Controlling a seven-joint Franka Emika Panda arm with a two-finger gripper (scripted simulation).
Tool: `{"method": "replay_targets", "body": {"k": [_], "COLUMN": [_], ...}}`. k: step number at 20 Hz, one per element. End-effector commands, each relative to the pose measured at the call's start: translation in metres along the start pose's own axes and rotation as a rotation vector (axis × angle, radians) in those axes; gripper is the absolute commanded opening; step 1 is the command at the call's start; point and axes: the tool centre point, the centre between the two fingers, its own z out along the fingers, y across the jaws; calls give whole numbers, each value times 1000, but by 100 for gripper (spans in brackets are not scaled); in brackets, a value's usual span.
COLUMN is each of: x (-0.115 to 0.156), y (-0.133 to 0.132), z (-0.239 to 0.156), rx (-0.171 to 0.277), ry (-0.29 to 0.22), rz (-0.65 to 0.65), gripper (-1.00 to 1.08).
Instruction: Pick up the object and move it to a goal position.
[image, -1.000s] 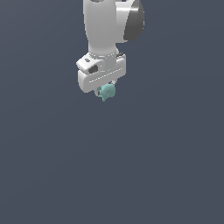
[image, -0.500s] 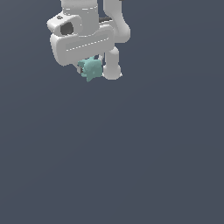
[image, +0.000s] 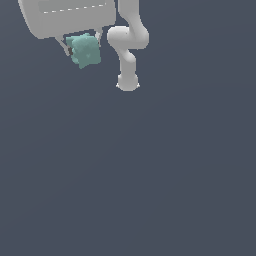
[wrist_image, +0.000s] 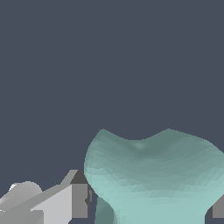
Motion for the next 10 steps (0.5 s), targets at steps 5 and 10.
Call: {"method": "replay_targets", "body": {"k": [5,10], "x": [-7,-9], "y": [11,15], "z": [-27,-36], "rx": [0,0], "ry": [-1,-1], "rz": [-1,-1], "gripper": [-100,-100]}}
